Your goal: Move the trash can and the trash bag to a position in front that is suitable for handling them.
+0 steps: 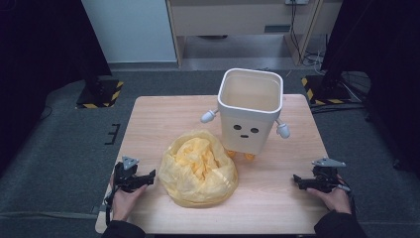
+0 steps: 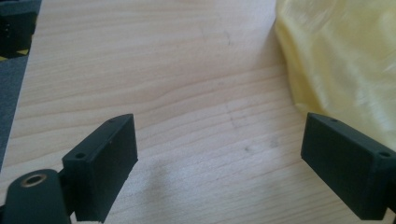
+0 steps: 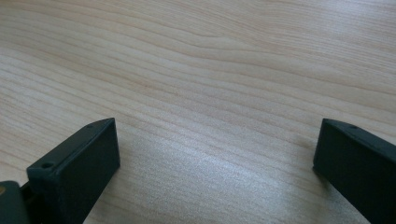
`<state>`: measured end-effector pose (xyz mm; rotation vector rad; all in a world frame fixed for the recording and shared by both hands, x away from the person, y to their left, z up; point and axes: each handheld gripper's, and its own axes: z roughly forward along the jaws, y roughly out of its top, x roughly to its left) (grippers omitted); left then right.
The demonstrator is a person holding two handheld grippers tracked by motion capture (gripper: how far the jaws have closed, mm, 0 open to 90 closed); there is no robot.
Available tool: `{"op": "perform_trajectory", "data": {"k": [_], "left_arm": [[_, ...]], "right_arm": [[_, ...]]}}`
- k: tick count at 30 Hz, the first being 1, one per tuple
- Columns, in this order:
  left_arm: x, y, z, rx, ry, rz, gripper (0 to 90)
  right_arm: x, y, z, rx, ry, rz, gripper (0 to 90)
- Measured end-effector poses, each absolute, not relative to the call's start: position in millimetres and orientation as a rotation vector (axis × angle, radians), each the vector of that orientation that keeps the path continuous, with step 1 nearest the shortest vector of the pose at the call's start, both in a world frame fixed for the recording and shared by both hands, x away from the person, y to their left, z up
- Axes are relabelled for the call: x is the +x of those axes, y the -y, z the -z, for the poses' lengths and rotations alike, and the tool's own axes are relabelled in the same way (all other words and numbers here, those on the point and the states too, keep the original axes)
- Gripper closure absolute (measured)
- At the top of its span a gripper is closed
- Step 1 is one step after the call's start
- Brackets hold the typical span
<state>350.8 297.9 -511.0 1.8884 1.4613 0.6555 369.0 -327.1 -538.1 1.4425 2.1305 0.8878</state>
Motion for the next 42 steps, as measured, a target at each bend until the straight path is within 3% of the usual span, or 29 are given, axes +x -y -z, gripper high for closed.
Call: {"op": "perform_trajectory", "data": {"k": [12, 19, 27, 34, 39, 42], "left_arm": [[338.6, -285.8, 483.5, 1.76, -1.355, -0.627, 9.1], [339.0, -269.5, 476.2, 1.761, -1.285, -0.644, 16.5], [340.8, -246.4, 485.5, 1.859, -1.234, -0.567, 24.9], [345.9, -234.1, 497.9, 2.006, -1.231, -0.476, 53.3], [347.8, -238.6, 498.4, 2.022, -1.275, -0.477, 75.7], [347.8, -248.5, 494.8, 2.001, -1.291, -0.504, 84.3]], "right_arm": [[367.2, 326.5, 538.0, 1.439, -2.136, -0.883, 0.7], [367.1, 326.0, 538.0, 1.441, -2.133, -0.884, 0.7], [367.2, 324.6, 537.8, 1.437, -2.14, -0.885, 0.7], [366.9, 323.4, 537.8, 1.436, -2.143, -0.885, 0.6], [367.0, 323.1, 538.0, 1.426, -2.147, -0.887, 0.7], [367.0, 322.9, 538.0, 1.427, -2.146, -0.888, 0.7]]}}
